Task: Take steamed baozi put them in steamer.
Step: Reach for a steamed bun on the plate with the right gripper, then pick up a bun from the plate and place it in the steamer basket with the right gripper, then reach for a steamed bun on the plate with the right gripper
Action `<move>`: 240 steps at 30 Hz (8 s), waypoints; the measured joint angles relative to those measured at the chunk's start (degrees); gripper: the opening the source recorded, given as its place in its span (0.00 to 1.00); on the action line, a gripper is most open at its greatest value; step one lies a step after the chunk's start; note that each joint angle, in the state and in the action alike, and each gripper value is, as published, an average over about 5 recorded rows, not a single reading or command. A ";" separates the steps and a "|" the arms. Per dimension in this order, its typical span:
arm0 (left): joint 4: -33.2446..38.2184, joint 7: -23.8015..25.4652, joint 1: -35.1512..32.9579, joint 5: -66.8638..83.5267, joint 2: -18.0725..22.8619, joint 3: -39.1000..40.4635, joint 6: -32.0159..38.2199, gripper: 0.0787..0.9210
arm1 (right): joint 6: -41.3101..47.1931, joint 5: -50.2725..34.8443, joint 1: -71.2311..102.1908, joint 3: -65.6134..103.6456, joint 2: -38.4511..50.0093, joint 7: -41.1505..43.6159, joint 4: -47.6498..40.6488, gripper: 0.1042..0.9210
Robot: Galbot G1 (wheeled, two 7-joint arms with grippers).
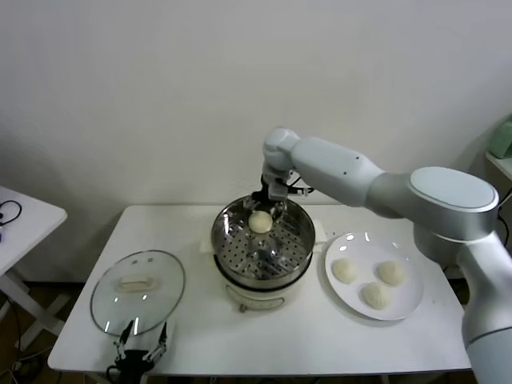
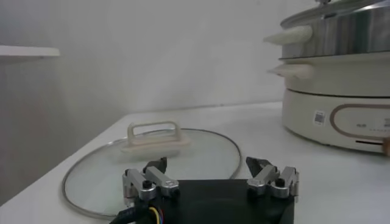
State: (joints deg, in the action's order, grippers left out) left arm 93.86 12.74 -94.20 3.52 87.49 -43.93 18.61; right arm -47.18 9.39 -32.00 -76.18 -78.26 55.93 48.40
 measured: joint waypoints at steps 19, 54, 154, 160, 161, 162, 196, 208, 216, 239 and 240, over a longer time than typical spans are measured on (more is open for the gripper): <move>1.15 0.27 -0.06 0.91 -0.24 0.30 -0.34 0.88 | 33.55 -42.70 -25.80 -35.98 21.08 0.67 20.88 0.88; -0.44 -0.49 0.64 1.33 -0.22 -0.36 1.08 0.88 | 62.68 -41.11 7.40 -13.44 34.83 -12.81 22.37 0.88; 0.01 0.01 0.12 -0.21 0.27 -0.85 1.66 0.88 | 66.39 -53.61 -6.95 -17.66 -4.73 -1.27 13.41 0.65; 0.01 -0.05 0.12 -0.24 0.26 -0.72 1.72 0.88 | 66.55 -52.78 -5.62 -17.13 -5.13 -1.79 12.89 0.65; 0.01 -0.05 0.10 -0.25 0.26 -0.69 1.73 0.88 | 66.56 -52.68 -5.44 -17.04 -5.22 -1.88 12.83 0.67; 0.01 -0.05 0.08 -0.27 0.26 -0.67 1.75 0.88 | 66.59 -52.58 -5.29 -16.92 -5.29 -1.99 12.75 0.68; 1.72 -0.17 -0.16 -0.79 1.12 -0.07 1.18 0.88 | 58.70 -49.95 -27.25 -33.07 25.89 4.88 31.50 0.88; 2.35 -0.36 -0.81 -1.56 1.31 -0.62 1.10 0.88 | 57.83 -37.70 -17.12 -30.25 39.75 1.38 34.51 0.88; 2.50 -0.47 -1.63 -2.22 1.62 -1.09 1.08 0.88 | 57.68 -30.80 -5.89 -22.28 42.94 0.33 31.65 0.88; 1.68 -0.61 -1.65 -3.58 1.92 -1.13 1.09 0.88 | 59.17 -22.27 15.51 -4.12 44.23 -2.52 27.46 0.87; 1.63 -0.64 -1.62 -3.59 1.90 -1.13 1.08 0.88 | 59.17 -22.12 15.80 -3.72 44.17 -2.60 27.36 0.86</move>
State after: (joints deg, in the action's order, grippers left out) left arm 95.49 12.10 -95.82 -0.07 89.39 -45.06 19.70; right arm 11.99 -12.73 -16.20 -79.90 -34.09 53.33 75.76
